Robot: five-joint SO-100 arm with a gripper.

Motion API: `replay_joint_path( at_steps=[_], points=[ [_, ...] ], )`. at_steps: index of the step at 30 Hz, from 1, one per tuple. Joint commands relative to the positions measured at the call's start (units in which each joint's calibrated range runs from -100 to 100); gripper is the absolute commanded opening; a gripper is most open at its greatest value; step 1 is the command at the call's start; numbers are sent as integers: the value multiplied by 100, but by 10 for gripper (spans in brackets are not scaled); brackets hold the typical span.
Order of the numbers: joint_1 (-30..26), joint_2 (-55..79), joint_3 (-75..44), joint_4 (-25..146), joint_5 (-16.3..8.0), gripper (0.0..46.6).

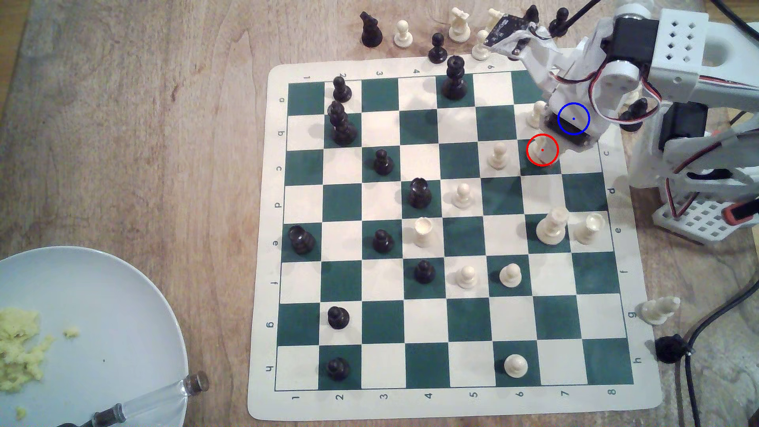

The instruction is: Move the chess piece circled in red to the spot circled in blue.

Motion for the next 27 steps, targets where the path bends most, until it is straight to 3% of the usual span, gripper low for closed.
replay_joint_path(
  at_steps=[1,17,21,27],
  points=[
    [10,-225,52,-229,15,152],
    [57,-445,152,-475,29,145],
    [57,-437,152,-458,29,129],
    [18,-445,161,-409,68,57]
  ],
)
